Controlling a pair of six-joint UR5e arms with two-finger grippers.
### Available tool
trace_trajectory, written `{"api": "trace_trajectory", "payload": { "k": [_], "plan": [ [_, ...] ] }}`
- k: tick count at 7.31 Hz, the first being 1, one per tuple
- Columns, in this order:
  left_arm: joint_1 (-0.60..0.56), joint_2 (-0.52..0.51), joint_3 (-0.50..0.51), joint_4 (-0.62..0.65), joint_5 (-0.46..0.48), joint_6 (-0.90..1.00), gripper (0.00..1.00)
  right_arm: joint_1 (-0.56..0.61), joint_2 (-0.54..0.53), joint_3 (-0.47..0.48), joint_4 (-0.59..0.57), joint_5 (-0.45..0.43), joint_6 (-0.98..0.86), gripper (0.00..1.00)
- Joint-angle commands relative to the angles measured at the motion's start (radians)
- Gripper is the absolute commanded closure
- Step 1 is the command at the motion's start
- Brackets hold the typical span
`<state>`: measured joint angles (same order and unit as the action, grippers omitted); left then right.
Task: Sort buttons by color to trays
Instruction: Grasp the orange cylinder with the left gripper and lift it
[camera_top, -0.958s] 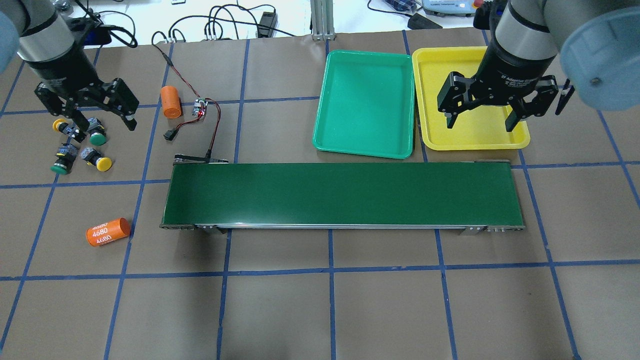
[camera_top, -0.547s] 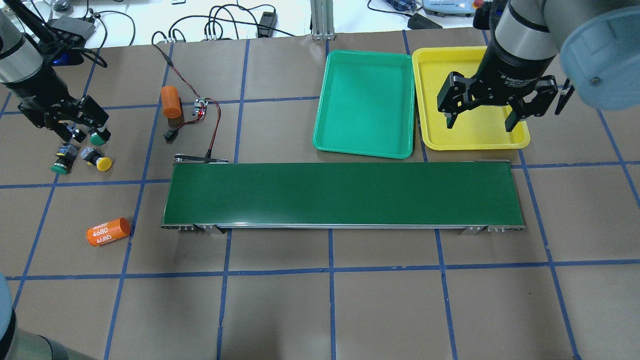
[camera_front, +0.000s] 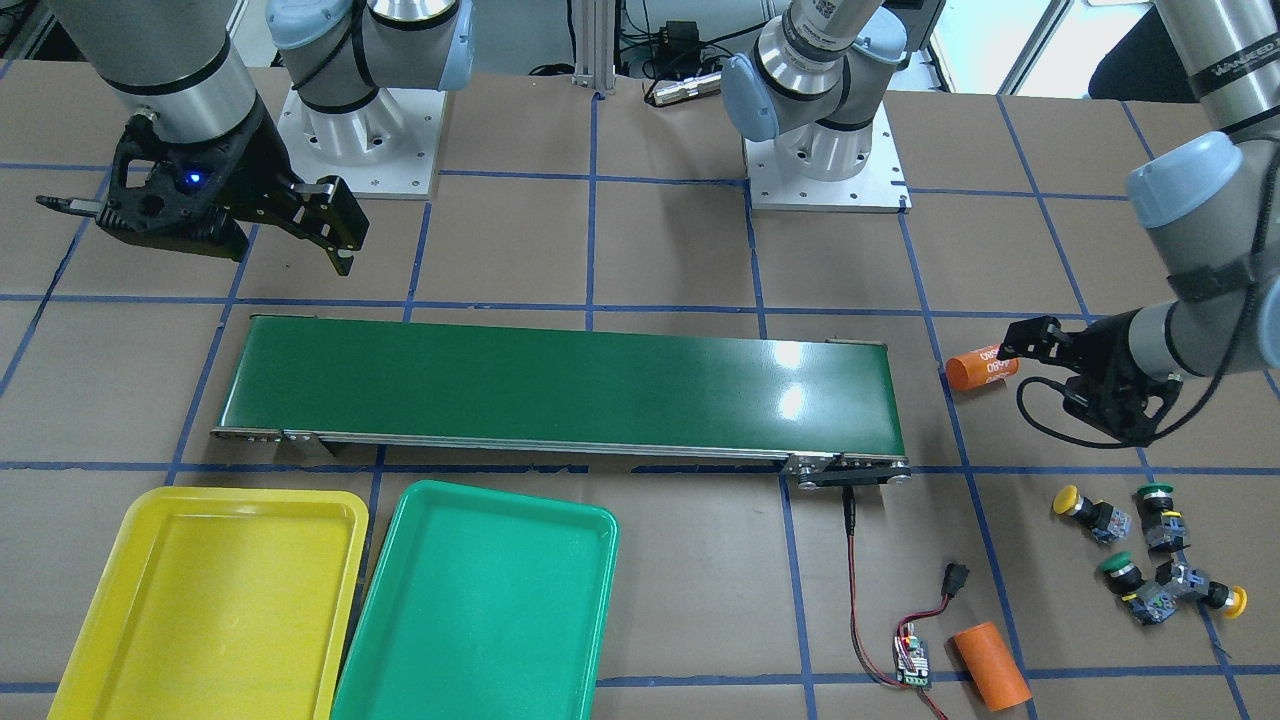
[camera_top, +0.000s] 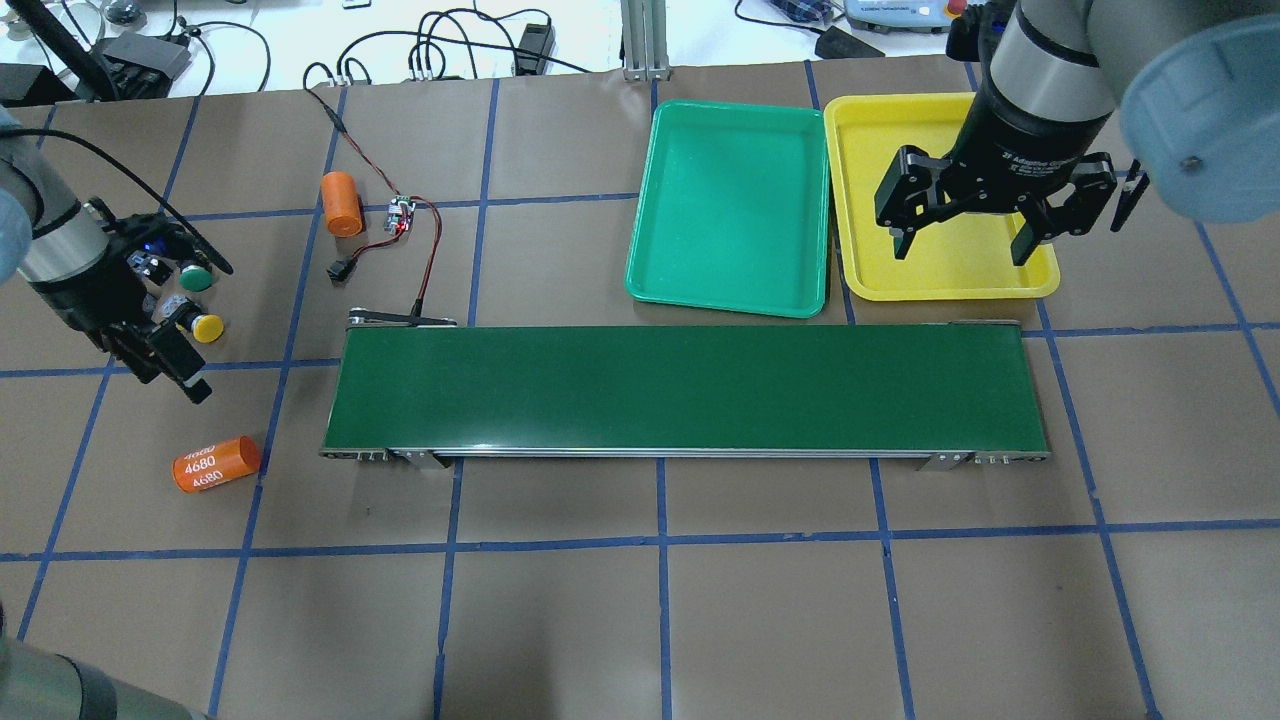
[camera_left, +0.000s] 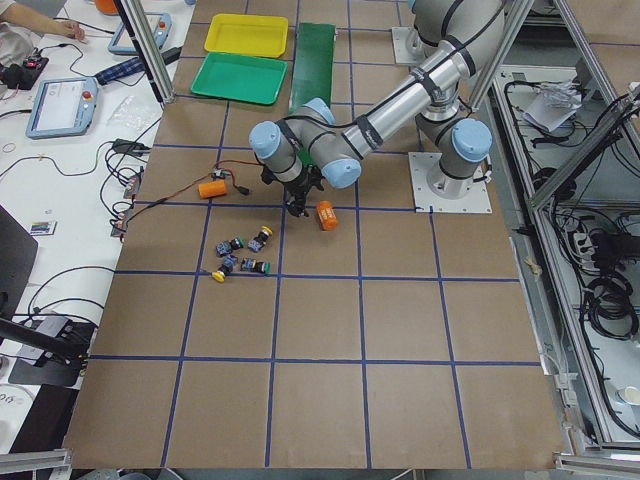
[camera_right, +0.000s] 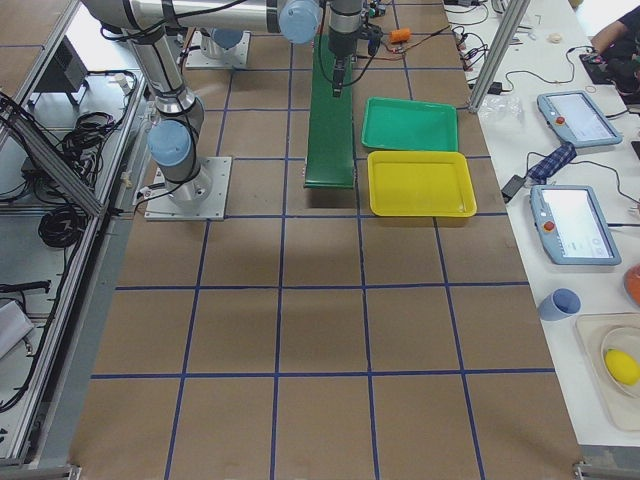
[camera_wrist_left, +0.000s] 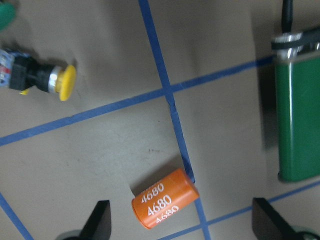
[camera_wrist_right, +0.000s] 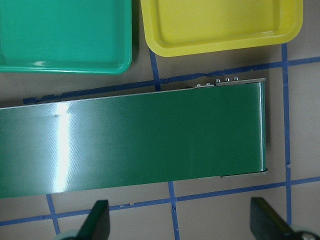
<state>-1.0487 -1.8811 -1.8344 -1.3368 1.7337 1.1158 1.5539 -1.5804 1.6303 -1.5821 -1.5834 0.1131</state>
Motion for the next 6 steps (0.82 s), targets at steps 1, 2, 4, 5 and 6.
{"api": "trace_trajectory", "payload": {
  "k": [1,2,4,5,6],
  "plan": [
    [0.015,0.01,-0.078,0.088,0.011,0.212,0.0,0.0,-0.001,0.003,-0.001,0.0,0.0,0.0],
    [0.013,0.008,-0.094,0.093,-0.005,0.216,0.0,0.0,0.0,0.005,-0.001,0.0,0.0,0.0],
    [0.016,0.01,-0.147,0.132,-0.011,0.219,0.0,0.0,-0.001,0.005,-0.001,-0.003,0.003,0.0],
    [0.015,0.005,-0.176,0.183,-0.013,0.219,0.0,0.002,-0.001,0.005,-0.001,0.003,0.003,0.0],
    [0.019,0.002,-0.201,0.249,-0.011,0.223,0.17,0.002,-0.001,0.005,-0.001,0.003,0.003,0.0]
  ]
}}
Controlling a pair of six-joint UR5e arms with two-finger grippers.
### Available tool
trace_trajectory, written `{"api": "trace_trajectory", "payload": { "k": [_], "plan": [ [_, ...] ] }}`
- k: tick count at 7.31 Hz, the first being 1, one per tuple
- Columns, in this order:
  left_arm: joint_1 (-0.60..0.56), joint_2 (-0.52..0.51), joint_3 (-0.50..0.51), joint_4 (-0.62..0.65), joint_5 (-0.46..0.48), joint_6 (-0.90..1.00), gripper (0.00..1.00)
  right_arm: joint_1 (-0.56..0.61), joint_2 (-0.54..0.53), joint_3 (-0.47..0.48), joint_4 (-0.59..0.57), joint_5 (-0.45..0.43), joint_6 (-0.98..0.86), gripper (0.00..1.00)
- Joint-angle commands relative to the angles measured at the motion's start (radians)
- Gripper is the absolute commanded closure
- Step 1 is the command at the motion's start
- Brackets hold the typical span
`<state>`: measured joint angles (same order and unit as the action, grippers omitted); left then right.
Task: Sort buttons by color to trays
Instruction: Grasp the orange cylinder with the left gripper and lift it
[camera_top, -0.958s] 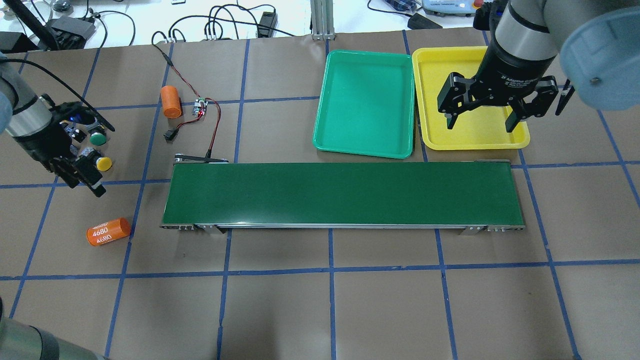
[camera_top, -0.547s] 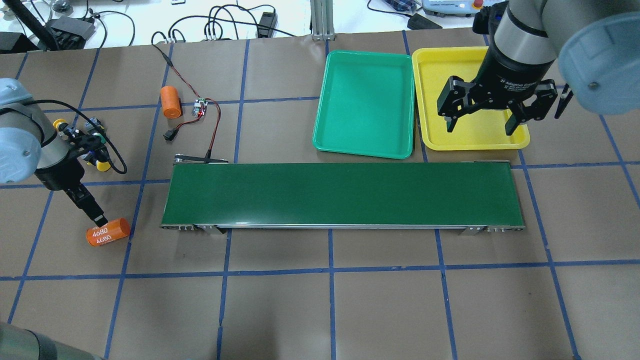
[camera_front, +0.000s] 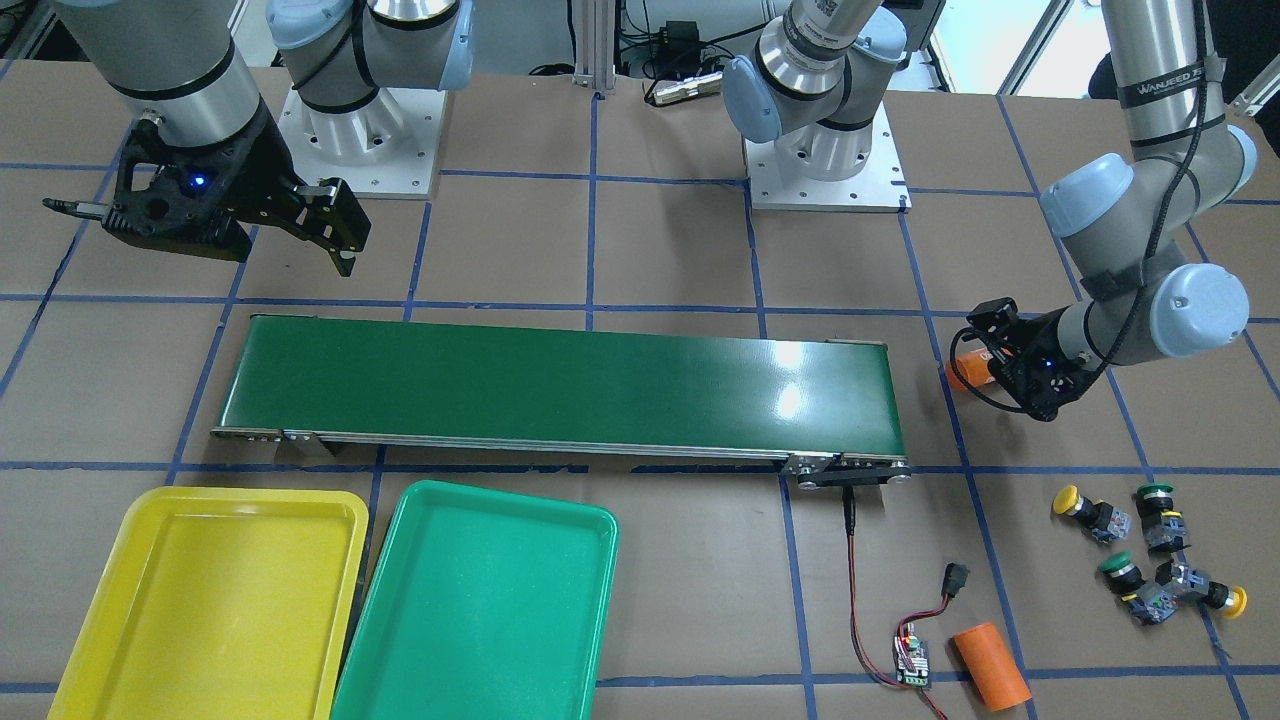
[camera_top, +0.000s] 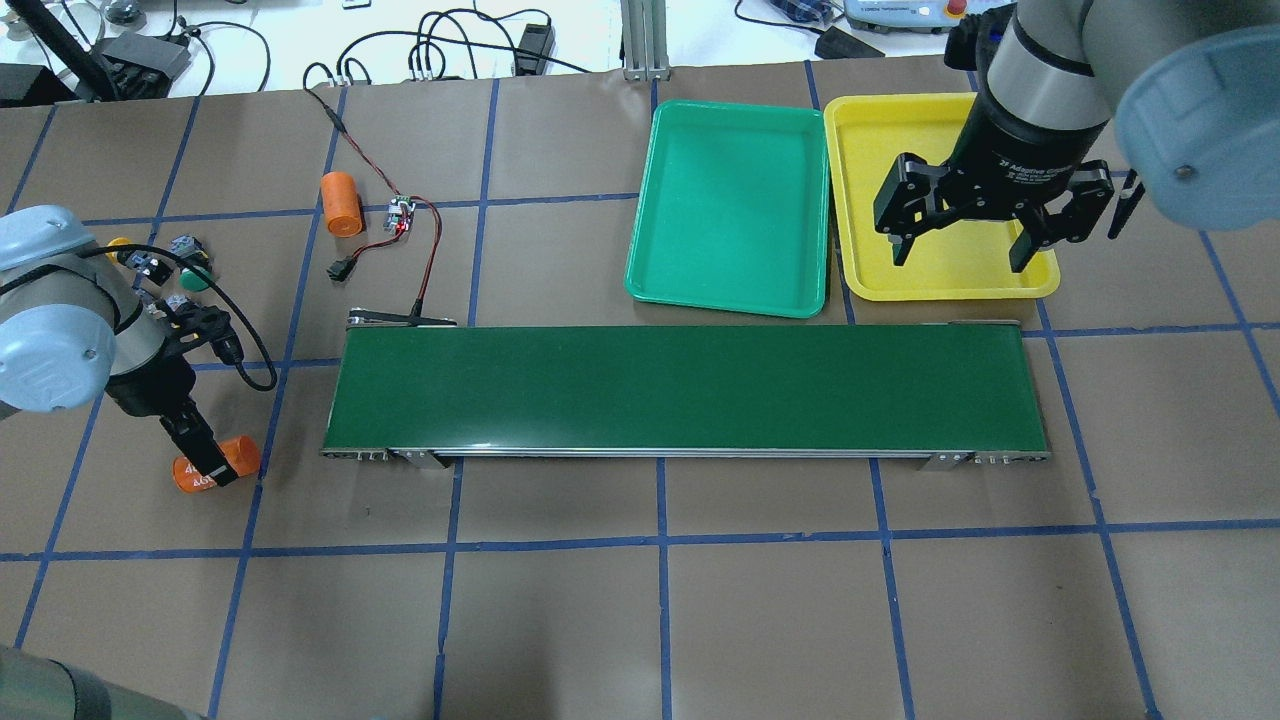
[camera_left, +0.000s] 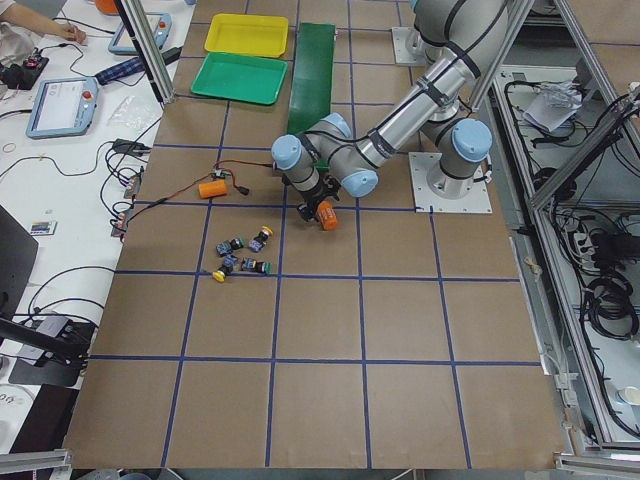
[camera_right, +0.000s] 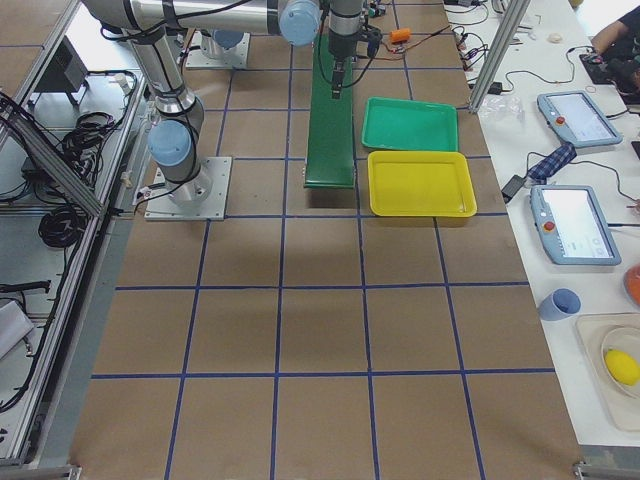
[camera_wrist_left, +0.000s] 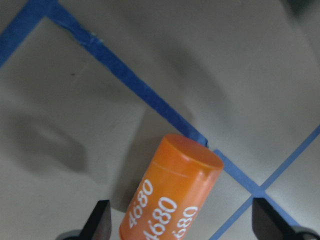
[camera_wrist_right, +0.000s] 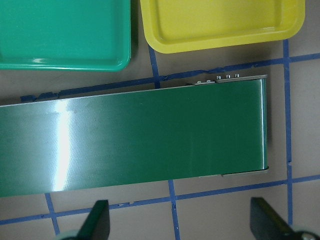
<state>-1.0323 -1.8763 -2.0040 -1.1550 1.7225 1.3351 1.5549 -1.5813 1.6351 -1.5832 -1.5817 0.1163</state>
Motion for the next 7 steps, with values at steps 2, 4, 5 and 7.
{"api": "trace_trajectory", "payload": {
  "k": [2,4,5,7],
  "plan": [
    [-0.003,0.005,-0.048,0.141,0.0,-0.008,1.0,0.001,-0.002,0.0,0.0,-0.003,0.002,0.0],
    [-0.011,0.061,-0.03,0.126,-0.047,-0.011,1.0,0.001,0.0,0.0,0.0,0.0,0.003,0.0],
    [-0.037,0.118,-0.025,0.082,-0.075,-0.004,1.0,0.001,0.0,0.0,0.0,-0.001,0.002,0.0],
    [-0.247,0.202,0.039,0.055,-0.101,-0.001,1.0,0.001,0.0,0.0,0.0,-0.001,0.003,0.0]
  ]
}}
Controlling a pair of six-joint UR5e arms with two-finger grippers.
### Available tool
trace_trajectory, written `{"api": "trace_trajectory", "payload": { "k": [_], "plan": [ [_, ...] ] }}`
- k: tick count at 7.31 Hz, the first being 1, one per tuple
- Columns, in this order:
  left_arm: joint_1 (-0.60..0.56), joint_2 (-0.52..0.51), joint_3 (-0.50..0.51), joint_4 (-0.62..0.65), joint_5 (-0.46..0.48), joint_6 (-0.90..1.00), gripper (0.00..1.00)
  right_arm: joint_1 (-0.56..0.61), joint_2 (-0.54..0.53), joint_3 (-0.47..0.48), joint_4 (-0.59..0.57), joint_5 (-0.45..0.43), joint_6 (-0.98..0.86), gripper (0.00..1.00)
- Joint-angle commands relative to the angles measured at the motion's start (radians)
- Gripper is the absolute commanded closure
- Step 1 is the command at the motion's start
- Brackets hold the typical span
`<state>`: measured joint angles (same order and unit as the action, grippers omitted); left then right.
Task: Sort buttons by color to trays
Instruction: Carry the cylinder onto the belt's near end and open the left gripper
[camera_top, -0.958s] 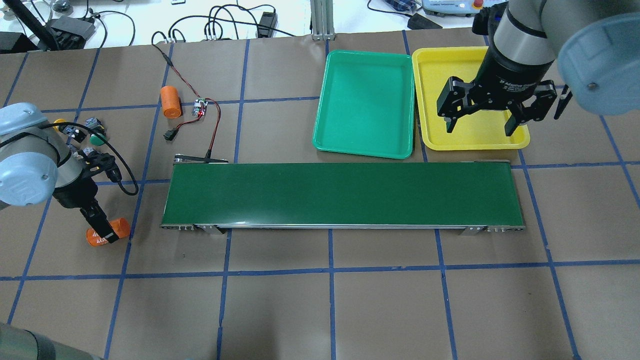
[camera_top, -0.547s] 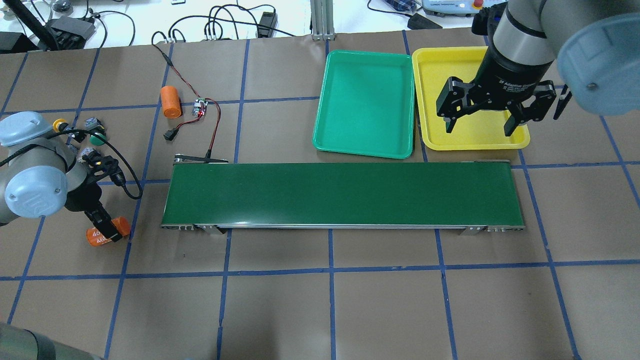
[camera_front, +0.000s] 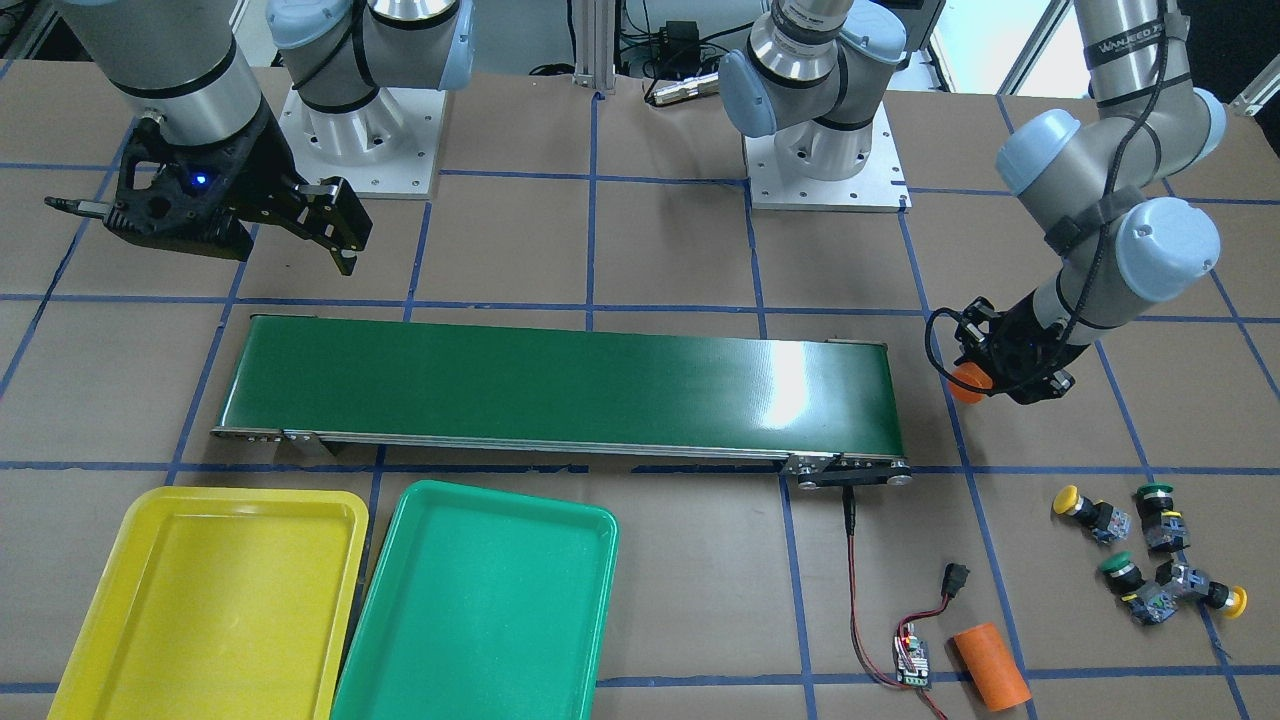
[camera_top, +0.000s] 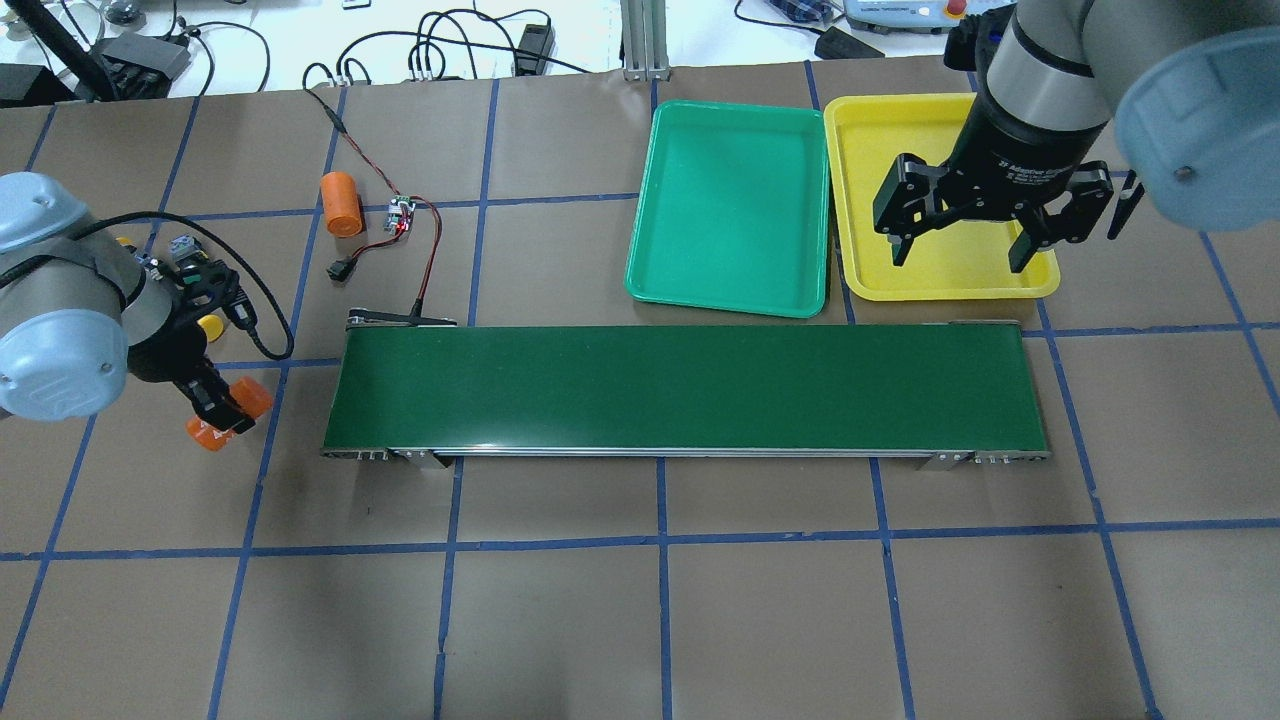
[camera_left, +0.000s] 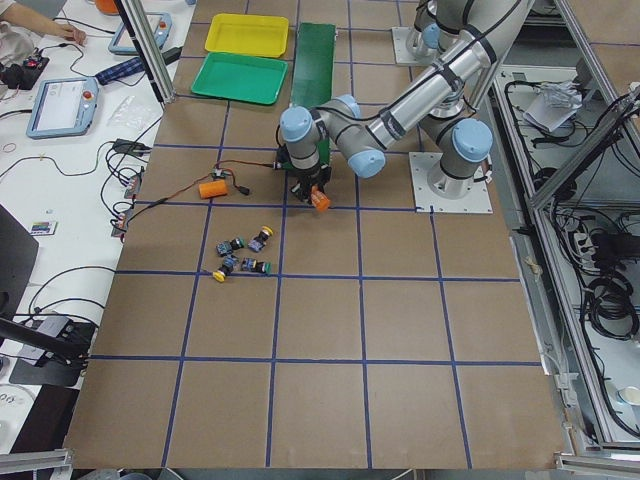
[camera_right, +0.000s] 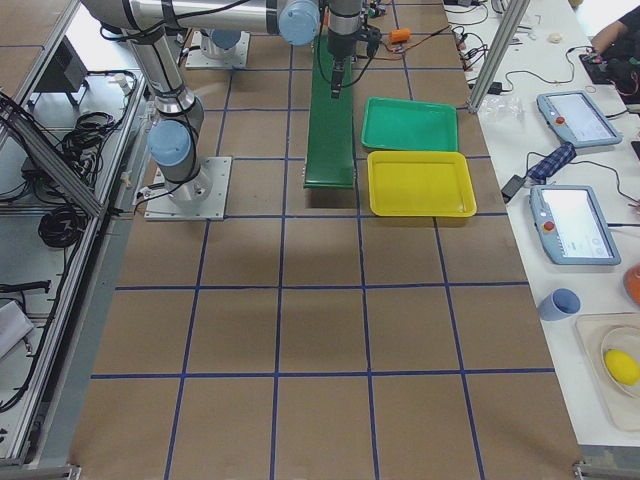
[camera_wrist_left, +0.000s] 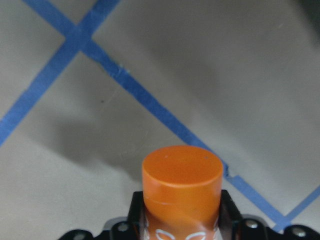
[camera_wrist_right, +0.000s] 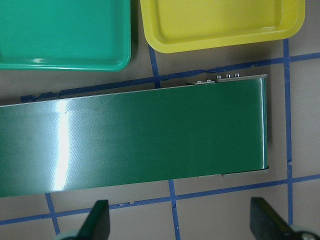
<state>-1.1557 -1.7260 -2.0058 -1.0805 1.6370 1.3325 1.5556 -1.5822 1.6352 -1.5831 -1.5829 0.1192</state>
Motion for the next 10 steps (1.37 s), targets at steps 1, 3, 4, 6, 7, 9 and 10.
{"api": "trace_trajectory", "payload": {
  "k": [1,3,4,6,7,9,10],
  "plan": [
    [-0.209,0.057,0.056,-0.029,-0.07,0.011,1.0,0.0,0.001,0.0,0.0,0.001,0.0,0.0],
    [-0.303,0.051,0.026,-0.03,-0.118,0.022,1.0,0.0,-0.001,0.0,0.0,0.001,0.0,0.0],
    [-0.306,0.051,0.001,-0.024,-0.121,0.022,1.0,0.0,-0.001,0.0,0.0,-0.003,-0.003,0.0],
    [-0.305,0.043,-0.011,-0.013,-0.118,-0.018,0.26,0.0,0.001,0.003,0.0,0.003,0.002,0.0],
    [-0.305,0.049,-0.001,-0.013,-0.112,-0.057,0.0,0.0,-0.001,0.006,0.0,0.003,0.003,0.0],
    [-0.261,0.088,0.048,-0.199,-0.105,-0.351,0.0,0.001,-0.004,0.008,0.0,0.003,0.002,0.0],
    [-0.145,0.051,0.106,-0.22,-0.124,-0.528,0.0,0.001,-0.002,0.009,0.0,0.003,0.002,0.0]
  ]
}}
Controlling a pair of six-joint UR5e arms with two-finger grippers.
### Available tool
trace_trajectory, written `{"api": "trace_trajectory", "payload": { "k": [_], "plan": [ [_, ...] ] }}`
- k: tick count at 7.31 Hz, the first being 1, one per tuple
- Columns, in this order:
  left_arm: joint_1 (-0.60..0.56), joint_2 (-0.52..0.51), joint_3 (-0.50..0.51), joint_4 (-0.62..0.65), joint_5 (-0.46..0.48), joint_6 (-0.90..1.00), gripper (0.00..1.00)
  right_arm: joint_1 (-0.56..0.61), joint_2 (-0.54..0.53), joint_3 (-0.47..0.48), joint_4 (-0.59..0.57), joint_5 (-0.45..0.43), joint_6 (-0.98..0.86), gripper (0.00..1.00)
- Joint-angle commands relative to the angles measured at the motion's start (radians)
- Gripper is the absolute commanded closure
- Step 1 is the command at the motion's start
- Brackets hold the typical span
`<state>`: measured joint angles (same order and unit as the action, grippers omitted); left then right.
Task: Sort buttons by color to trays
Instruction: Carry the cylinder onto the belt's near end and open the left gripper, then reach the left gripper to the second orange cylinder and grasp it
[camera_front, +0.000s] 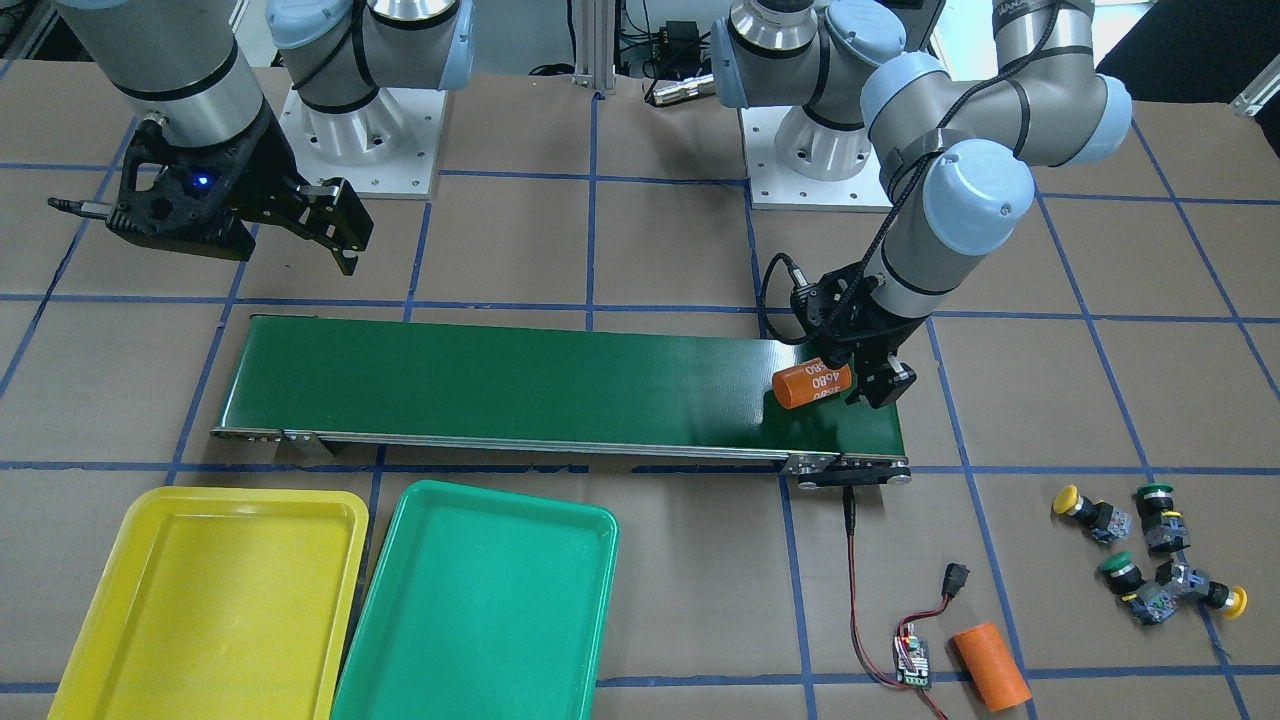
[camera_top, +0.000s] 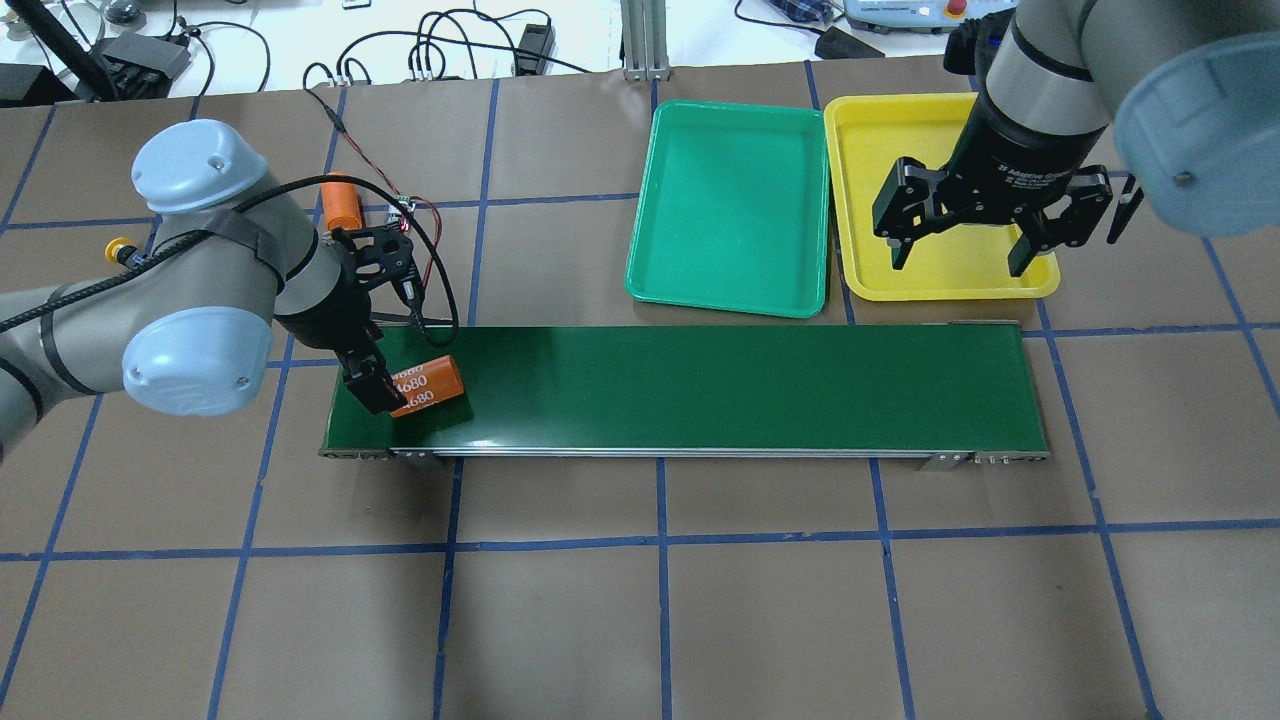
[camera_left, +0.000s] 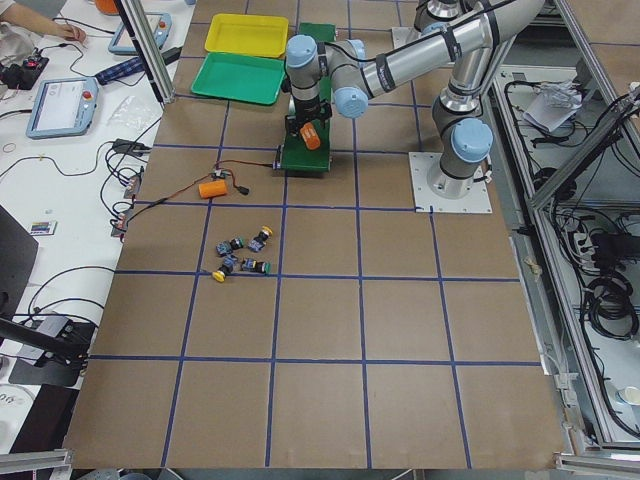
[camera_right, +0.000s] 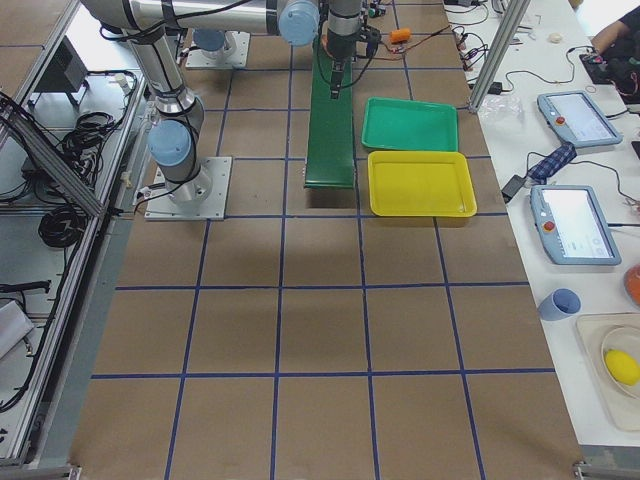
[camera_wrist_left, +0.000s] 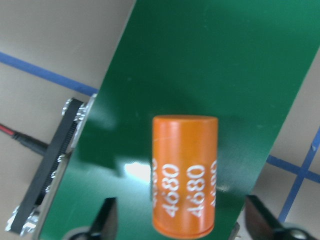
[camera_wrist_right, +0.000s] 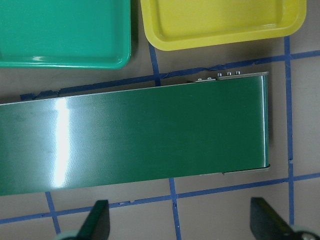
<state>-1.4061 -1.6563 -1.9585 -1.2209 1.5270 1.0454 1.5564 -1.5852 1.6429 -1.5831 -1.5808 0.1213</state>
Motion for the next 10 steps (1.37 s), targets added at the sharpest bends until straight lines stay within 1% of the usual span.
{"api": "trace_trajectory", "payload": {
  "k": [1,2,3,4,5,6,8,10],
  "plan": [
    [0.168,-0.078,0.128,-0.077,-0.08,-0.317,0.0,0.001,-0.001,0.002,0.0,0.001,0.001,0.0],
    [0.168,-0.145,0.244,-0.077,-0.106,-0.57,0.0,-0.001,-0.004,0.002,0.0,-0.002,0.0,0.0],
    [0.168,-0.236,0.386,-0.087,-0.169,-0.738,0.0,-0.001,-0.004,0.003,0.0,0.002,0.001,0.0],
    [0.168,-0.34,0.508,-0.081,-0.186,-0.865,0.0,0.001,-0.003,0.003,0.0,0.001,0.0,0.0],
    [0.168,-0.415,0.577,-0.08,-0.18,-0.921,0.0,0.001,-0.004,0.003,0.0,0.001,0.001,0.0],
    [0.161,-0.492,0.63,-0.068,-0.182,-0.976,0.0,-0.001,-0.004,0.003,0.002,-0.002,0.0,0.0],
    [0.153,-0.586,0.67,0.083,-0.182,-0.963,0.0,0.001,-0.003,0.003,0.002,0.001,0.0,0.0],
    [0.141,-0.651,0.71,0.129,-0.179,-0.941,0.0,0.001,-0.004,0.003,0.002,-0.002,0.0,0.0]
  ]
}}
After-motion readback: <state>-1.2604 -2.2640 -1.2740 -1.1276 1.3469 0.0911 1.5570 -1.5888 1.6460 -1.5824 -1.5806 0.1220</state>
